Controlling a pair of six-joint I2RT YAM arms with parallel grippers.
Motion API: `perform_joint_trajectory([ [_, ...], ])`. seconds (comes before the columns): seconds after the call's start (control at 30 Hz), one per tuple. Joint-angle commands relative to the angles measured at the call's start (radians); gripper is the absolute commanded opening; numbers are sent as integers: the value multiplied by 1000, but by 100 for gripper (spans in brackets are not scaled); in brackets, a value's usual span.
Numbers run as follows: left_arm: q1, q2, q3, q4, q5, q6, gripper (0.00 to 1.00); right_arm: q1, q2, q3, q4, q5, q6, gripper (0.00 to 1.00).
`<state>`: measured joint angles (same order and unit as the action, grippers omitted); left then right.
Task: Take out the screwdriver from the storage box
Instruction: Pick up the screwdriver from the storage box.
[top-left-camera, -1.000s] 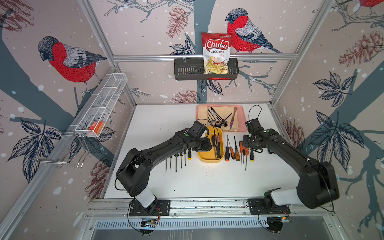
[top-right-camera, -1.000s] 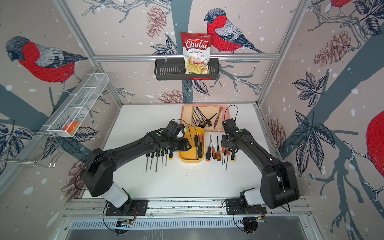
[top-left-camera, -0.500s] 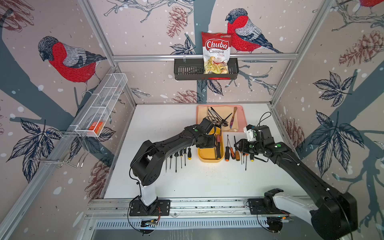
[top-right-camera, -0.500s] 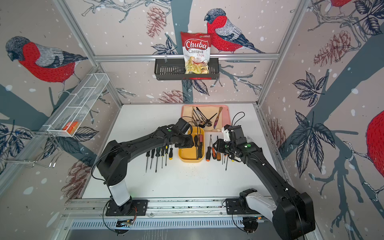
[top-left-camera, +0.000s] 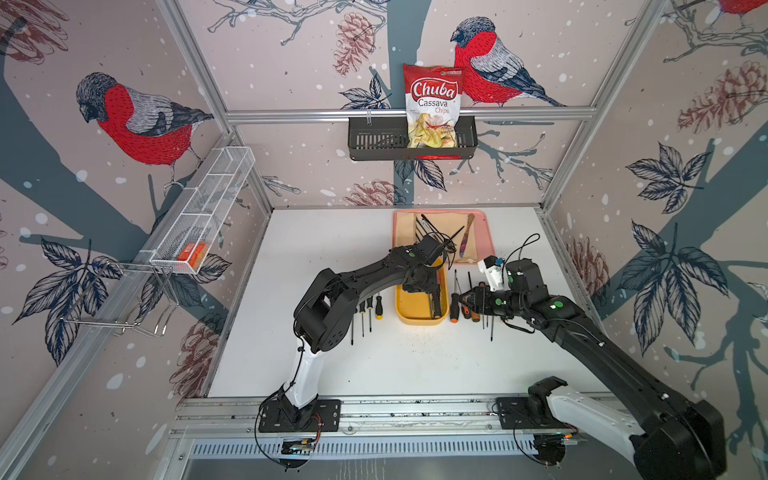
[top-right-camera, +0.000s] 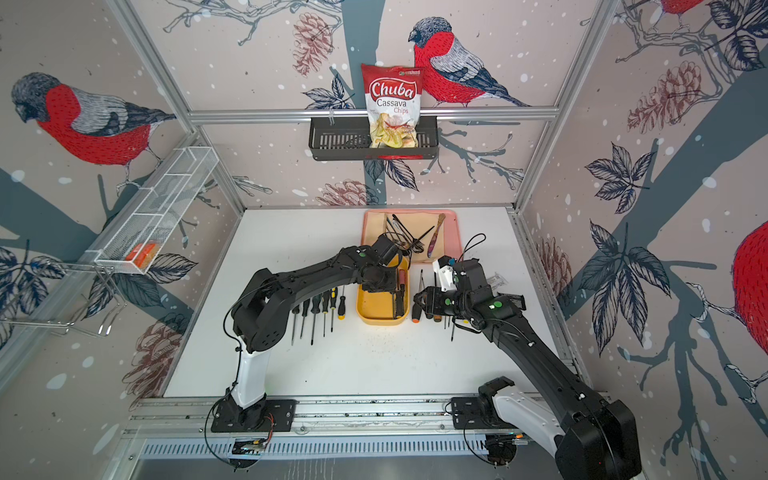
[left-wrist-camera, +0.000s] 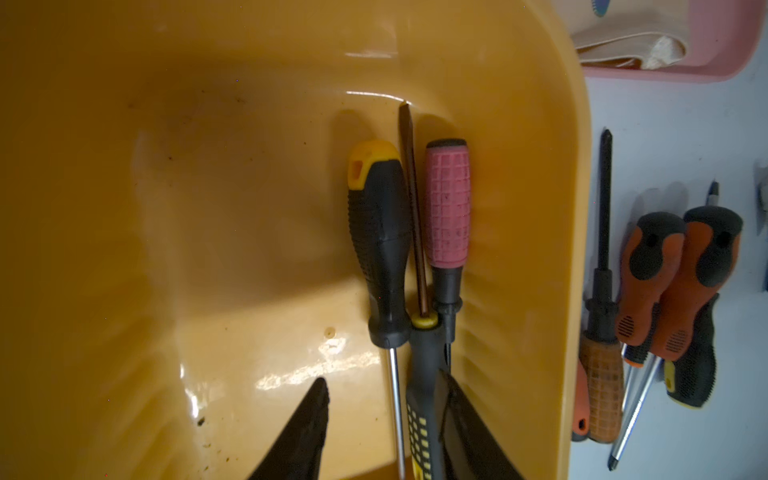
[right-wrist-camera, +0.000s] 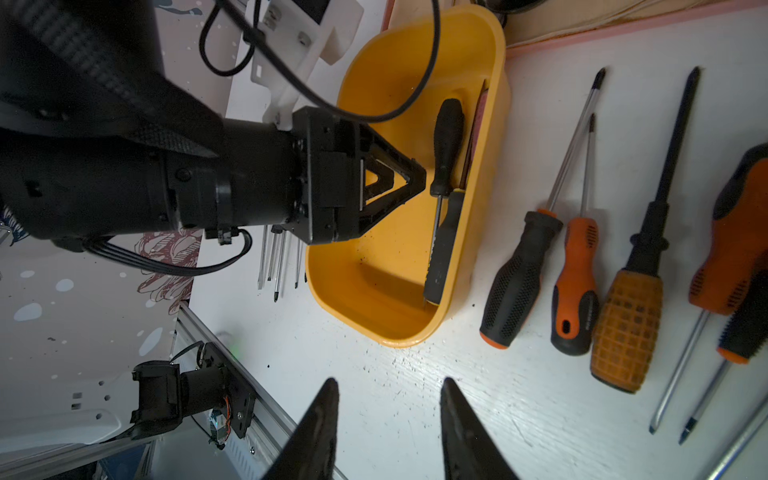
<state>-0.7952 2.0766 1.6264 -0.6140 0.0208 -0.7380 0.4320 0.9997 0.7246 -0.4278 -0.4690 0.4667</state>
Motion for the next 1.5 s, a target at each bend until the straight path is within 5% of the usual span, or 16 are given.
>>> perform_joint_trajectory([
  [0.0,-4,37,45,-40,-46,-16,45,1,-1,-1,-4,-11,-31,41],
  [0.63,-5,182,162,-96,-99,7,36,-8,2,-8,-9,2,-37,41],
  [0.83,-5,190,161,-98,-97,22,22,-9,2,-10,-6,13,-27,41],
  [0.97,-5,164,148,-97,-95,34,13,-8,2,-14,4,15,-17,41],
  [1.47,-3,-97,-7,-95,-87,91,10,35,48,-26,79,10,30,41],
])
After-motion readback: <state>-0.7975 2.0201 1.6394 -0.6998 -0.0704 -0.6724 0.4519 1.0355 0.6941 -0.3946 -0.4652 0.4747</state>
